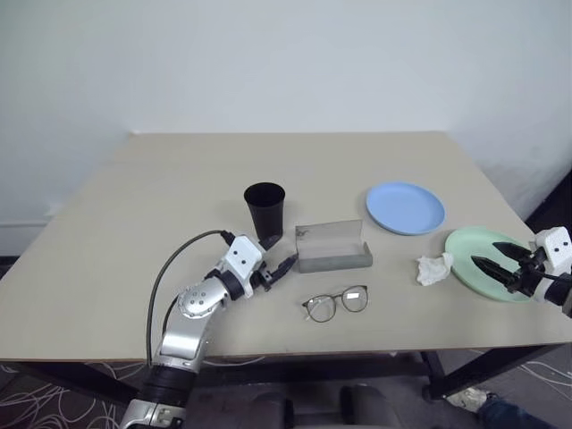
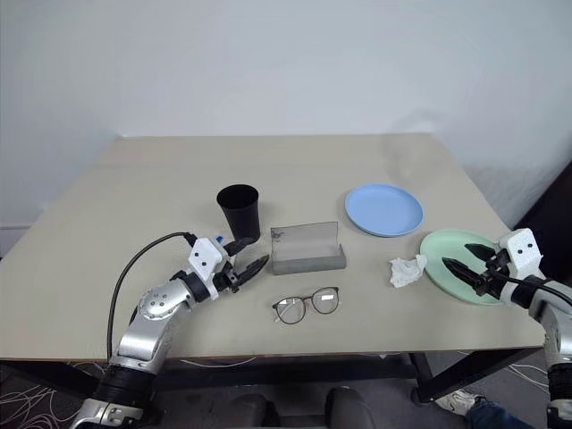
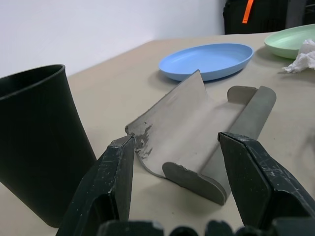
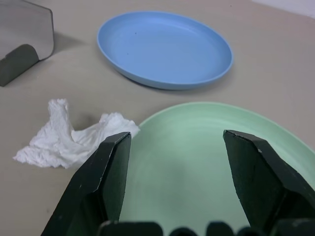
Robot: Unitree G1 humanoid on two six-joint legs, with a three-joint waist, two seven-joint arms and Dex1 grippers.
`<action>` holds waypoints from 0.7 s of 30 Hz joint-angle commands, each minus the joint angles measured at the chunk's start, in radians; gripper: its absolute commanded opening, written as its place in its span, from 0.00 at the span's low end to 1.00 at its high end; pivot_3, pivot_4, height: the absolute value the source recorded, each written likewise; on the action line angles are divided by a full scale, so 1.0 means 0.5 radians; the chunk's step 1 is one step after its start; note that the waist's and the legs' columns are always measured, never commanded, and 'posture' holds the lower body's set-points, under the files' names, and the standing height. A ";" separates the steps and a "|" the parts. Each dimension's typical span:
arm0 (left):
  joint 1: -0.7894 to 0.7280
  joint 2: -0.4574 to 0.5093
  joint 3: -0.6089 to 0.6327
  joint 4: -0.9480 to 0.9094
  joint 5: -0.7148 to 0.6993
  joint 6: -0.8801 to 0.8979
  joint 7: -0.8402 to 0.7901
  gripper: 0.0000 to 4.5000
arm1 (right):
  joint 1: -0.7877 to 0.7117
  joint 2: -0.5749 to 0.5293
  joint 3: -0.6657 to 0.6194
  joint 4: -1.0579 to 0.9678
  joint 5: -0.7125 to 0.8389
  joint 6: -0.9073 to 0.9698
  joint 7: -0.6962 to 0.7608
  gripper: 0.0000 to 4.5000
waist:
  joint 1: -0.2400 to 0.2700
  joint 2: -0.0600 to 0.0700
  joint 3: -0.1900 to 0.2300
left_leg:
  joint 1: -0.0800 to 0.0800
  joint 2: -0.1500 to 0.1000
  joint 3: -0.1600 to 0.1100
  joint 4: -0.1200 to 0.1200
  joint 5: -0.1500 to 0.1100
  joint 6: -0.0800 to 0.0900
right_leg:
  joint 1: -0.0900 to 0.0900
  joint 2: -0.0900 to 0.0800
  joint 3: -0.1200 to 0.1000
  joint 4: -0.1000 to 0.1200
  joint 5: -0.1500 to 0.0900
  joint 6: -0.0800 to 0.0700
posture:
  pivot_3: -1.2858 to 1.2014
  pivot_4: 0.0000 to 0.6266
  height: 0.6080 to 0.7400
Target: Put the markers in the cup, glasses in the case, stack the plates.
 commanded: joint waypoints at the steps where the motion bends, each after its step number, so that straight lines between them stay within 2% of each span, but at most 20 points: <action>1: 0.003 -0.013 -0.021 -0.063 0.020 -0.031 0.010 0.63 | -0.019 -0.070 -0.085 -0.069 0.021 -0.024 0.018 0.72 | 0.000 0.000 0.000 | 0.000 0.000 0.000 0.000 0.000 0.000 | 0.000 0.000 0.000 0.000 0.000 0.000 | 0.52 0.00 0.94; 12: -0.019 0.032 0.011 -0.021 0.019 -0.048 -0.017 0.63 | 0.075 -0.069 -0.106 -0.184 0.045 0.024 0.030 0.72 | 0.000 0.000 0.000 | 0.000 0.001 -0.001 0.000 -0.001 -0.001 | 0.000 0.000 0.000 0.000 0.000 0.000 | 0.52 0.00 0.94; 21: -0.045 0.077 0.062 0.053 0.001 -0.085 -0.056 0.63 | 0.238 0.080 -0.095 -0.448 0.078 0.128 -0.089 0.72 | 0.001 0.001 0.000 | 0.000 0.003 -0.001 0.000 -0.004 -0.007 | 0.000 -0.001 0.000 0.000 0.000 0.000 | 0.52 0.00 0.94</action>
